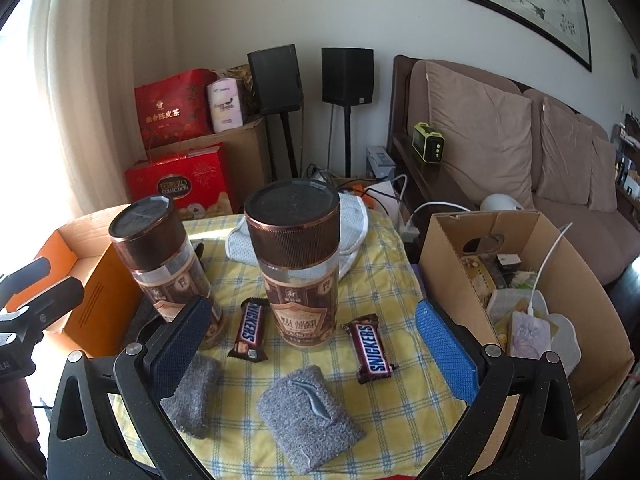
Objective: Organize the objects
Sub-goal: 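Reach both tools toward the two brown-capped jars on the table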
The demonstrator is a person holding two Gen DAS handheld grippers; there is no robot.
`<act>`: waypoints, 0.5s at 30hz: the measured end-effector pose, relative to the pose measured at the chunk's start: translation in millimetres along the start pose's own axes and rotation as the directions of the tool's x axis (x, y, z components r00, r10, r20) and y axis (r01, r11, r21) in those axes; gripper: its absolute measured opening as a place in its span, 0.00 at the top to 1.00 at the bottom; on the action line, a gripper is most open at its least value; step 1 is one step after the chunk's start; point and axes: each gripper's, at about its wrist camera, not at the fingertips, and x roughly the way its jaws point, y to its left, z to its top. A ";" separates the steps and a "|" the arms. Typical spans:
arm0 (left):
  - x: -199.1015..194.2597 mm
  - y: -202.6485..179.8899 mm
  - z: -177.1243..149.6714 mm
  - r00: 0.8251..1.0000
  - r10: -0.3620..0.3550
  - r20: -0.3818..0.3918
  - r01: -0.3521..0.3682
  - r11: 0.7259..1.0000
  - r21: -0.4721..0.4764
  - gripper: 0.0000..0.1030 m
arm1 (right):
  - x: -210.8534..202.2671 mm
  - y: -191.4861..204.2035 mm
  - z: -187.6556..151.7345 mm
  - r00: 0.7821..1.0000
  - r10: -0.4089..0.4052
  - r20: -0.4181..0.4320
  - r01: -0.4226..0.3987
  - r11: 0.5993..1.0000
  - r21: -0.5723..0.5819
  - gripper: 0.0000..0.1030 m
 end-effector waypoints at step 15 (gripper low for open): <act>69.5 -23.7 -5.9 0.999 0.030 -0.032 -0.028 0.997 0.073 0.01 | 65.1 -7.8 0.9 0.999 0.016 -0.046 -0.019 0.999 -0.050 0.01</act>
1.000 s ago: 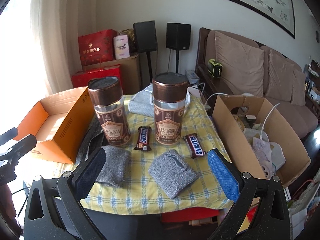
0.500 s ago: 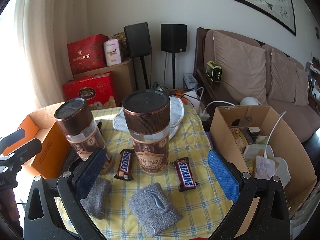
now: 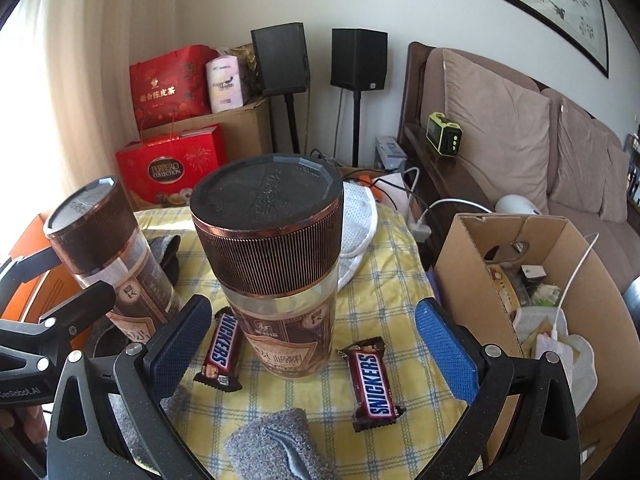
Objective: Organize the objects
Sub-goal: 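Reach both tools toward the two brown-capped jars on the table, then grasp the taller jar with the right tool while the left tool grasps the shorter jar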
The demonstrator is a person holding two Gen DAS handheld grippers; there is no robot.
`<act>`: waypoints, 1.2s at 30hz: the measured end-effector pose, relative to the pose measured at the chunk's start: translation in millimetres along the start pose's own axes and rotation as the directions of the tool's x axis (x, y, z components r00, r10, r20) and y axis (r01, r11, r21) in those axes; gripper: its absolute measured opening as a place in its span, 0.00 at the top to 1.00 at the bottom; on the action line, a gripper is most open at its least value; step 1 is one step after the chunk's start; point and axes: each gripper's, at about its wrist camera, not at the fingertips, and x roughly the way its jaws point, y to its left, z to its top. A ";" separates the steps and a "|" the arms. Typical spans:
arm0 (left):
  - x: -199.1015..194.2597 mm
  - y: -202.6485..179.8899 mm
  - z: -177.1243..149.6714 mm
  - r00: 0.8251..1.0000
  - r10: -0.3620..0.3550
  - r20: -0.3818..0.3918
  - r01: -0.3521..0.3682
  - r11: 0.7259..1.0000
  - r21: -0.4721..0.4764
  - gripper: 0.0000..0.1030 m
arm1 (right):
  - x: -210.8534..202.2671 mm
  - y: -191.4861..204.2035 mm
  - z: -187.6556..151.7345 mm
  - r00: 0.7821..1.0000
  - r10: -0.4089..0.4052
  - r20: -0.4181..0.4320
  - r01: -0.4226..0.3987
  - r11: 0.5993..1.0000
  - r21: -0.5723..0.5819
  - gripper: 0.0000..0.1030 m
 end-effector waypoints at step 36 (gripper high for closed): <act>15.3 -6.7 15.0 0.991 -0.134 -0.014 0.134 0.991 -0.022 0.39 | 10.2 7.4 13.8 0.998 0.057 -0.010 -0.057 0.998 -0.029 0.35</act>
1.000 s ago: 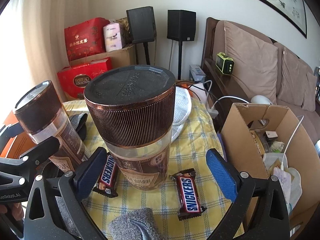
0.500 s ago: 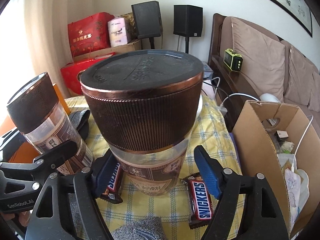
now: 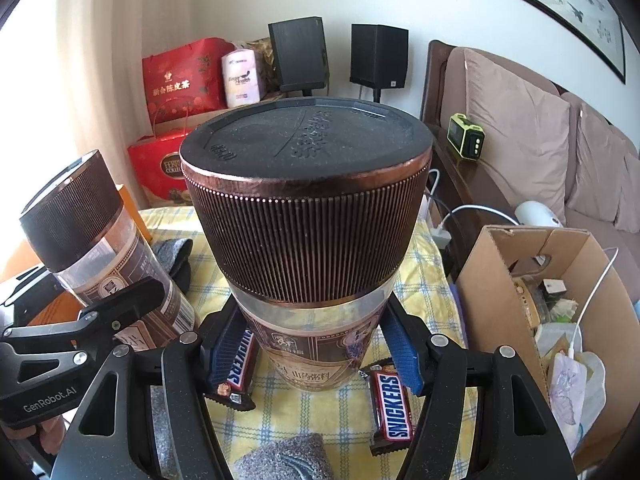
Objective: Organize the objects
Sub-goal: 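Grasp the taller jar with the right tool while the left tool grasps the shorter jar, then carry both jars over the orange box and lower them inside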
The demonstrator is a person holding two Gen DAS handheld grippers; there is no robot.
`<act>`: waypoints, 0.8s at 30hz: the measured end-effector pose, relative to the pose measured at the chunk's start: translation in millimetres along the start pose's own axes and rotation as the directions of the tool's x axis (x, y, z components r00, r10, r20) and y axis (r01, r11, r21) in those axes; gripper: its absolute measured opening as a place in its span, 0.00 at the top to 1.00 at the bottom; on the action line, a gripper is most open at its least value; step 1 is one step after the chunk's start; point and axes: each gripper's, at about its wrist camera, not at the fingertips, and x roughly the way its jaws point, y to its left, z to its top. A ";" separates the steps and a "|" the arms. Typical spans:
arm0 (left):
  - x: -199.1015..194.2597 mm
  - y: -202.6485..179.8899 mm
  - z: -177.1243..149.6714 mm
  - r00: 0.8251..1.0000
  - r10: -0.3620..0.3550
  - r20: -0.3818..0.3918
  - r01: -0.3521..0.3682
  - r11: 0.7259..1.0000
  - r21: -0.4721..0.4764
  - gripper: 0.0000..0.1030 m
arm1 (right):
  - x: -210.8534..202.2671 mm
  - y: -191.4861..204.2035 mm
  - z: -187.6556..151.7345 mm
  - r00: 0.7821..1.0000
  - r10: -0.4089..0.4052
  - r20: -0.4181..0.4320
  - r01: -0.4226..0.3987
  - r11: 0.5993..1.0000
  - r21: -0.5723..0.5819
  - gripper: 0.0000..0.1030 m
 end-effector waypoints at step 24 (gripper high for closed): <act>-133.3 71.5 24.2 1.000 0.030 0.004 -0.030 0.999 -0.014 0.39 | -93.6 88.7 38.9 0.964 0.267 -0.007 -0.266 0.957 -0.117 0.35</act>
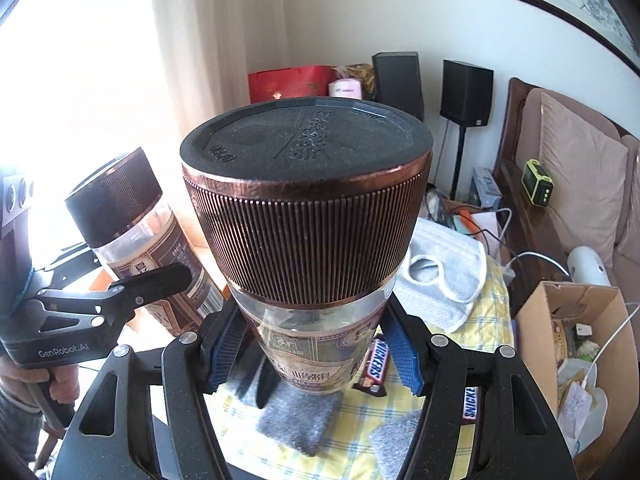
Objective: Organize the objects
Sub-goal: 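Carry both jars over the orange box and lower them inside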
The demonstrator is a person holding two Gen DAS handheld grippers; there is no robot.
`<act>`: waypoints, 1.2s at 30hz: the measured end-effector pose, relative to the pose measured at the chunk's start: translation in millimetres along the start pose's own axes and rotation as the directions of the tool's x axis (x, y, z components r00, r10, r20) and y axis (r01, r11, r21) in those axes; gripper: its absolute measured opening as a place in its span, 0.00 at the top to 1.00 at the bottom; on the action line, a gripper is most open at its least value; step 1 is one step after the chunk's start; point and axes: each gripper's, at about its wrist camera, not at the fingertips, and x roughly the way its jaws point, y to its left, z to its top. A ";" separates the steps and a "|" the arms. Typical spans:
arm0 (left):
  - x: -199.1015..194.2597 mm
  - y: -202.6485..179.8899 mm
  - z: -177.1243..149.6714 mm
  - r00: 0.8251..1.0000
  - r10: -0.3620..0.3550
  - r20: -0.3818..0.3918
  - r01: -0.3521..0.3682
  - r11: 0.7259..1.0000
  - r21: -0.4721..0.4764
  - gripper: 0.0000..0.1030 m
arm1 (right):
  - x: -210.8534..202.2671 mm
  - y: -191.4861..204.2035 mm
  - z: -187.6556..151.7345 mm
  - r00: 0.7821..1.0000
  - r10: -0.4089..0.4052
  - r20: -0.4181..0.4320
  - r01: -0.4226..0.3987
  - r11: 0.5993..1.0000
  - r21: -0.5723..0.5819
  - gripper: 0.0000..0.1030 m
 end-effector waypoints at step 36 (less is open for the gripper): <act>32.0 140.3 -44.7 0.971 0.106 -0.214 -0.133 0.984 -0.116 0.39 | 132.4 109.1 23.4 0.909 0.331 -0.252 -0.329 0.943 0.051 0.36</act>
